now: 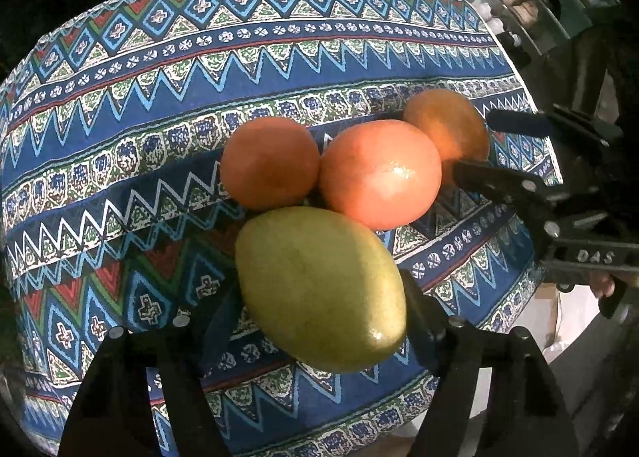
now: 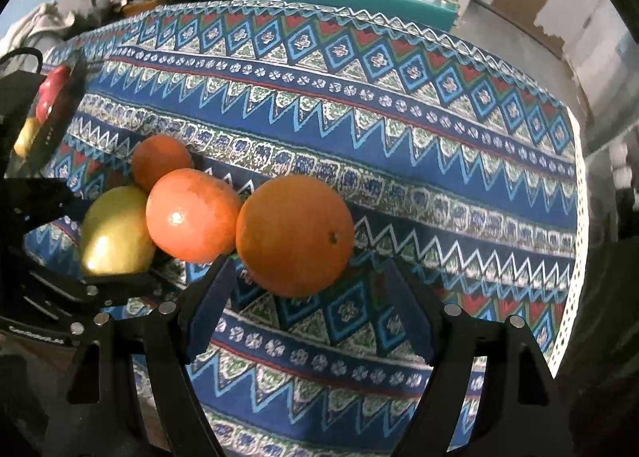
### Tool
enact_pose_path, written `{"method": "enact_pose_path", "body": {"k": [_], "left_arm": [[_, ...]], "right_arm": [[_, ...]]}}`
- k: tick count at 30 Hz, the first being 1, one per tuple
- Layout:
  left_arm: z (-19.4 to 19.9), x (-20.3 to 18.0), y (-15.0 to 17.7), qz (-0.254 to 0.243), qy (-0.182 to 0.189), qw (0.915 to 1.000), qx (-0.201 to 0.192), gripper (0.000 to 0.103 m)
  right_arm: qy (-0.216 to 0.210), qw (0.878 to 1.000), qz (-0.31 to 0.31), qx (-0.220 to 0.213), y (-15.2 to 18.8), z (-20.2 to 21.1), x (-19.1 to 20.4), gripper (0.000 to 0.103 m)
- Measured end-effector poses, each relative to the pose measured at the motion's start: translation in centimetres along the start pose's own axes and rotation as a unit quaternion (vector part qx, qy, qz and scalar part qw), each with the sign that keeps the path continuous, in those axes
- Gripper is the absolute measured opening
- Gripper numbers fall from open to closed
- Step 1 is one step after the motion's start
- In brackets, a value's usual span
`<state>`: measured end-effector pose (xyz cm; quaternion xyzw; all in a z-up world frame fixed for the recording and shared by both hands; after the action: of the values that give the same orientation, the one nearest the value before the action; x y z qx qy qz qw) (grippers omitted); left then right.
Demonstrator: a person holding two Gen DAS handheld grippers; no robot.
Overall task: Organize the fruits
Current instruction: 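Close the left tool on a yellow-green pear while the right tool approaches a large orange, then lift the pear with the left tool while the right tool grasps the large orange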
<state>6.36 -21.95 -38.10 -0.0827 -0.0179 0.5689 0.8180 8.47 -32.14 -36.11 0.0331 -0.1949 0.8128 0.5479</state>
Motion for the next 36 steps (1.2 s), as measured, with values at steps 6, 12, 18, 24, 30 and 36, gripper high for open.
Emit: {"method": "enact_pose_path", "body": {"k": [6,12,18,24,30,36], "left_arm": [[0.1,-0.2,0.0,-0.006,0.001,1.0000,-0.005,0.075],[0.4,0.5,0.3,-0.014,-0.011,0.9998,-0.007,0.075],[0.7,2.3,0.5,0.001,-0.017,0.9998,-0.006,0.074],[1.7,3.8,0.3,0.017,-0.023,0.9995,-0.016,0.073],[2.6,4.3,-0.2,0.020,-0.026,0.9990,-0.029,0.072],[3.5,4.5,-0.4,0.016,-0.037,0.9982,-0.044,0.071]], "right_arm": [[-0.010,1.000,0.026,0.004,-1.1,-1.2,0.1,0.078],[-0.055,0.998,0.003,-0.006,-2.0,-1.5,-0.8,0.078],[-0.108,0.993,-0.034,-0.013,-1.7,-1.7,-1.6,0.077],[-0.153,0.983,-0.095,-0.020,-1.5,-2.0,-2.1,0.071],[-0.132,0.986,-0.095,-0.024,-1.9,-1.7,-1.9,0.068],[-0.063,0.994,-0.076,-0.039,-2.2,-1.4,-2.1,0.067]]}}
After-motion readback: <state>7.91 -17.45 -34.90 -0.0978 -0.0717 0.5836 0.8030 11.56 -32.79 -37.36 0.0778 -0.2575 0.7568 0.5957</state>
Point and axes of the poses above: each gripper's, at about its wrist camera, not at the fingertips, and z roughly against the way its jaws point, x to its left, y to its underside, the point moved 8 cm from there along -z, roughly the way its jaws point, and after that the axes turned 12 degrees about -y, right-handed, at the moved point
